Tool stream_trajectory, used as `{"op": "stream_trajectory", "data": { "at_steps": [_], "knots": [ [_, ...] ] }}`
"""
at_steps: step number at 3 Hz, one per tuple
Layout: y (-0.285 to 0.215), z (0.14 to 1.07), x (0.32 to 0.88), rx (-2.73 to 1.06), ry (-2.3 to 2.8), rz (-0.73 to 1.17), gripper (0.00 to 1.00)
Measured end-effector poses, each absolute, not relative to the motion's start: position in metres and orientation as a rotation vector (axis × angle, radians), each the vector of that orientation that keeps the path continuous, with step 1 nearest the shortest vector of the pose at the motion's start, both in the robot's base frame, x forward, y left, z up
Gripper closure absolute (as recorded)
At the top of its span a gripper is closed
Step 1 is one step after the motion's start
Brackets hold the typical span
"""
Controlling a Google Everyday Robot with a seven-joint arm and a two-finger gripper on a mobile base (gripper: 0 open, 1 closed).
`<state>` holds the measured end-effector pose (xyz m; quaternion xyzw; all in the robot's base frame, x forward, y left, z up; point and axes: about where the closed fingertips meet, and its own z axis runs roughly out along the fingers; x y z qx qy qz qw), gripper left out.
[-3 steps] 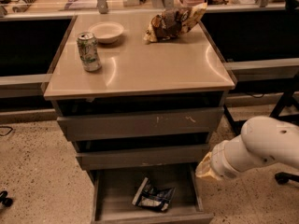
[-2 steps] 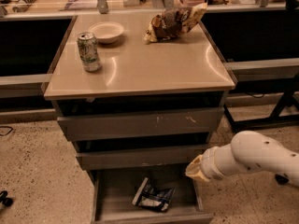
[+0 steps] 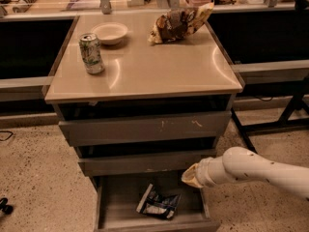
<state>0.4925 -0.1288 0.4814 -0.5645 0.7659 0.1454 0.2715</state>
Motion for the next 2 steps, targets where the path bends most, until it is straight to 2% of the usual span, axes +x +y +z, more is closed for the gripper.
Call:
{"op": "stream_trajectory", "data": {
  "at_steps": [2],
  "knots": [
    [-0.122, 0.380, 0.473, -1.579, 2.006, 0.505, 1.00]
  ]
}}
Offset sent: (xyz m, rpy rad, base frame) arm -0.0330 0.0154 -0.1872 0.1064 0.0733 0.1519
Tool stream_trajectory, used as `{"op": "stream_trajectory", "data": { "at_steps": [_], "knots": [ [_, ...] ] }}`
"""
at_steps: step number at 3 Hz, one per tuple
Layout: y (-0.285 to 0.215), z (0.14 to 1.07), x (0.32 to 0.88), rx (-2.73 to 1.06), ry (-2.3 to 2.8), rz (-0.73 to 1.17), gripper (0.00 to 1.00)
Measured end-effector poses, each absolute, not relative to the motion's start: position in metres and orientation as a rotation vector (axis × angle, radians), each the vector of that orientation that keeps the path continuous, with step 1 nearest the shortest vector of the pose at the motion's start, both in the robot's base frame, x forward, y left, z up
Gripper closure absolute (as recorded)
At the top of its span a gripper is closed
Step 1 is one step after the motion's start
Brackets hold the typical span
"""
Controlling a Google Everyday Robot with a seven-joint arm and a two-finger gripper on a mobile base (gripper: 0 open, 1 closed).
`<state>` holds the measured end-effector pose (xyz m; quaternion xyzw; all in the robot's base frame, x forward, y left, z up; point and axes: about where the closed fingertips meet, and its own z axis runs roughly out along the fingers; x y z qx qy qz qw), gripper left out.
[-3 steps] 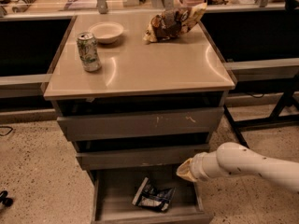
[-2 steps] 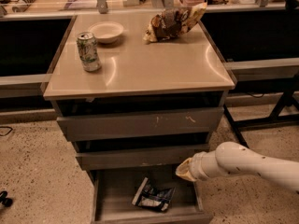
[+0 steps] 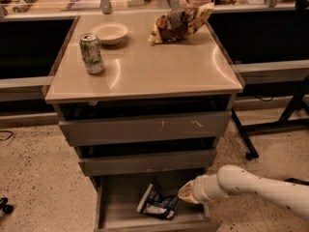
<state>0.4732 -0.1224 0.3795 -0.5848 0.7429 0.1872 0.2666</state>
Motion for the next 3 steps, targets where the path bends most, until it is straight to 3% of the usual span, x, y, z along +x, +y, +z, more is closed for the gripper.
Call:
{"op": "stream_trajectory", "data": {
  "at_steps": [1, 3],
  "knots": [
    [-0.109, 0.317, 0.476, -1.593, 1.955, 0.581, 1.00],
    [-0.103, 0.295, 0.465, -1.609, 1.944, 0.592, 1.00]
  ]
}}
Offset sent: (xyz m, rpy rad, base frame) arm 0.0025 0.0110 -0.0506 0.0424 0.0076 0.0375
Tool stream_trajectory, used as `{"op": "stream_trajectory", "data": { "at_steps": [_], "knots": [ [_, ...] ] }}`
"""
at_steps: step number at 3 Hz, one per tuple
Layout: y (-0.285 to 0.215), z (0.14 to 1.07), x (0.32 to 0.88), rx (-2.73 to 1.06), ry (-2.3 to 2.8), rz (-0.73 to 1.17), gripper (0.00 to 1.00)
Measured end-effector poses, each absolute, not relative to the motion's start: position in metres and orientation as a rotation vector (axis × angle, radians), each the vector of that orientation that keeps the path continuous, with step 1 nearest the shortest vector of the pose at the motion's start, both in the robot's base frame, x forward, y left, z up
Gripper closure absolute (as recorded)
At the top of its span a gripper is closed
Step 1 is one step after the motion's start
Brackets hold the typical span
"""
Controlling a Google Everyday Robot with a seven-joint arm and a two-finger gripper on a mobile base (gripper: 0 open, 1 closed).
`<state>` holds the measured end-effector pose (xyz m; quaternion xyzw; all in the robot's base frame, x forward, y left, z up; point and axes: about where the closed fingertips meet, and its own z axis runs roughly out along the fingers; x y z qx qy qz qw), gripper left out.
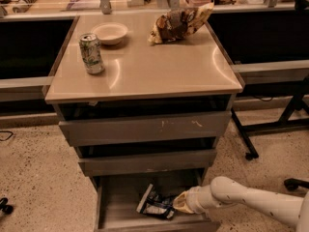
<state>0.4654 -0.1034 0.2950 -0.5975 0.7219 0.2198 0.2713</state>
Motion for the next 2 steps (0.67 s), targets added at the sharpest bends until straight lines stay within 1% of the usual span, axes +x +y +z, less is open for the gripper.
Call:
{"op": "stream_trajectory", "data": {
  "at_steps": [1, 2],
  "knots": [
    [-0.115, 0.282, 0.471, -1.634, 1.910, 0.527, 0.82],
    [-0.118, 0.266, 0.481, -1.675, 1.862, 0.490, 0.59]
  ]
}}
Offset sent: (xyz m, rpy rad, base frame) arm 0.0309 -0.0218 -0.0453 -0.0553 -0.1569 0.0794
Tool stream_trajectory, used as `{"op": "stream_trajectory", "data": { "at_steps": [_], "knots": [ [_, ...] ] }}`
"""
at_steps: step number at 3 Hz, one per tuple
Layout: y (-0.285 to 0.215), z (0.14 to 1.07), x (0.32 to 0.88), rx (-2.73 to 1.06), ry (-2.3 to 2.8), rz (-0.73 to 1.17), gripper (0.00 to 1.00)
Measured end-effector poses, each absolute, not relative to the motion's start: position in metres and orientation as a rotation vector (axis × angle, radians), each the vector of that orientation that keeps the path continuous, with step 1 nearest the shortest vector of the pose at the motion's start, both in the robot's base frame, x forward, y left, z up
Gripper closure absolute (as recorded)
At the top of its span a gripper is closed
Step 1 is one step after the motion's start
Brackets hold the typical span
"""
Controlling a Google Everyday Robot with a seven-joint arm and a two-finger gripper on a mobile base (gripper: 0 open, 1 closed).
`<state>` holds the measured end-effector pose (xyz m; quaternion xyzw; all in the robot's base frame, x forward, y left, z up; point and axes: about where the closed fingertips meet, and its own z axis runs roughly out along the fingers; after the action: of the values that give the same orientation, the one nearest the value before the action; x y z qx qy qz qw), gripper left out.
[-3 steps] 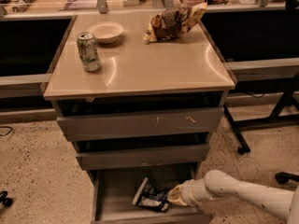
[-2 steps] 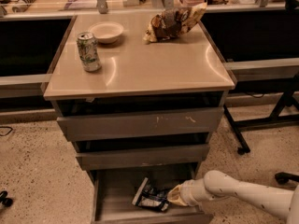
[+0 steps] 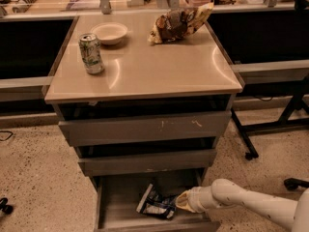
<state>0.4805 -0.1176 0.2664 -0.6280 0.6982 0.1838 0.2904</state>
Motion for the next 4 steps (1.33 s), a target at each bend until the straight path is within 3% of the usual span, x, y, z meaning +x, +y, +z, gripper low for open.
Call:
{"op": "stream_trajectory", "data": {
  "at_steps": [2, 4],
  "knots": [
    [-0.119, 0.237, 0.500, -1.725, 1.767, 0.487, 0.18],
    [-0.115, 0.198, 0.514, -1.706, 1.710, 0.552, 0.18]
  ]
}}
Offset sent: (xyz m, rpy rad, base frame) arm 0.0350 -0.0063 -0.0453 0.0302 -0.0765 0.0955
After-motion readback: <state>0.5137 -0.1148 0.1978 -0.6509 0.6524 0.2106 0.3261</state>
